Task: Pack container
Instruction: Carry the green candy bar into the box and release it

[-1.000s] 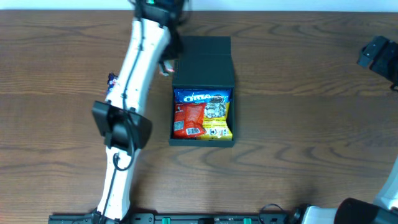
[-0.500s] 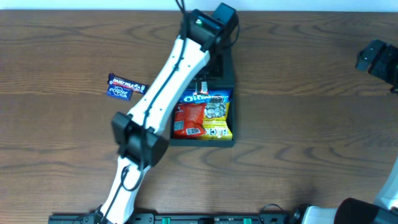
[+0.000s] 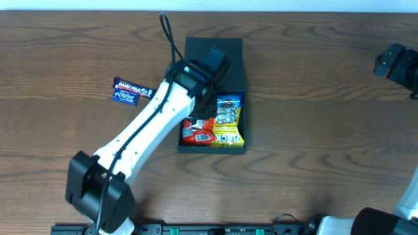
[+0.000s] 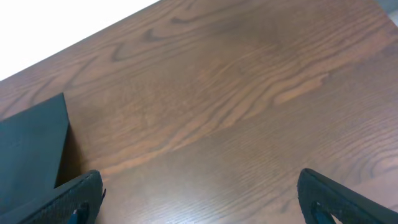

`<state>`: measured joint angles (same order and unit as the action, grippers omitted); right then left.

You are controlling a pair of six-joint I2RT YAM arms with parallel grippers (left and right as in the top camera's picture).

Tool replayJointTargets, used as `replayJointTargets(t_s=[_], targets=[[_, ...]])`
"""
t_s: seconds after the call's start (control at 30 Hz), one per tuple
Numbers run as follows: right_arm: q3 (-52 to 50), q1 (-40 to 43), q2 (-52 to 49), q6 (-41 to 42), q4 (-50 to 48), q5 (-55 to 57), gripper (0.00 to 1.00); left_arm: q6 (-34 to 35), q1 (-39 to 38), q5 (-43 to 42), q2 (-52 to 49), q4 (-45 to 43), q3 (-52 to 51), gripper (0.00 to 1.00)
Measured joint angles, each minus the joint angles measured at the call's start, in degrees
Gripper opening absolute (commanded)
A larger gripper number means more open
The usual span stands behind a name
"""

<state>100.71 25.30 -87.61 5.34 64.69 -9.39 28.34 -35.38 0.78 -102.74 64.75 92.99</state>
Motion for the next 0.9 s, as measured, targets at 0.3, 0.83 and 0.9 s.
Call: replayJointTargets(t_s=[0.3, 0.83, 0.9], targets=[[0.0, 0.0, 0.0, 0.0, 0.8, -0.1, 0.99, -0.5, -2.6, -1.7, -3.0, -9.6, -3.7, 0.24], [0.0, 0.0, 0.0, 0.0, 0.9, -0.1, 0.99, 5.5, -7.0, -7.3, -9.7, -15.1, -3.7, 0.28], [0.0, 0.0, 0.0, 0.0, 0.9, -0.1, 0.99, 6.0, -7.1, -8.1, -10.0, -15.6, -3.7, 0.28]])
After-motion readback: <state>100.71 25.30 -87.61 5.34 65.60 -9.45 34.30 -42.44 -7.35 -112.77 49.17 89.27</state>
